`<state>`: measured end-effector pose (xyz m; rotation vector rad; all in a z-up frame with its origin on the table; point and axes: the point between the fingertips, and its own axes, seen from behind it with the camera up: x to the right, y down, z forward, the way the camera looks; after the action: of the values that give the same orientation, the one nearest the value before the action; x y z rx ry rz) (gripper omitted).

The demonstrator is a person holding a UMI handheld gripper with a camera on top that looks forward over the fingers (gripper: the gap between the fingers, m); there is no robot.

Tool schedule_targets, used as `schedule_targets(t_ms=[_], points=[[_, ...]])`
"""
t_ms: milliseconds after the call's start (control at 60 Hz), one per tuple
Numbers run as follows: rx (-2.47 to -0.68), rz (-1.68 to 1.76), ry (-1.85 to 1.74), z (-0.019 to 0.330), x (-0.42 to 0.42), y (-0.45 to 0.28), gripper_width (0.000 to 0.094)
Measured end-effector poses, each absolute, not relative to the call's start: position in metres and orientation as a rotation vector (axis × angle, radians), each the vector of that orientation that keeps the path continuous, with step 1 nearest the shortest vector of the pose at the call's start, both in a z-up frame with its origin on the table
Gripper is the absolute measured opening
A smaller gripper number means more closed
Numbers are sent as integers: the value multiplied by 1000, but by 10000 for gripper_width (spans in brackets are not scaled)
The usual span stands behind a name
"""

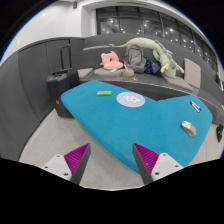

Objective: Arrange mouse

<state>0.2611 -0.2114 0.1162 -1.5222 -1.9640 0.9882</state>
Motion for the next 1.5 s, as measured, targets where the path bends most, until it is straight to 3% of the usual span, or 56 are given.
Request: schedule_targets(t_ms=[283, 467, 800, 1500], points=[[-1557, 946, -1833, 121, 247, -128, 856], [-1603, 905, -1716, 119, 239, -23, 859], [-1673, 800, -1601, 89, 226, 127, 855], [-1593, 774, -1649, -13, 51, 216, 858]])
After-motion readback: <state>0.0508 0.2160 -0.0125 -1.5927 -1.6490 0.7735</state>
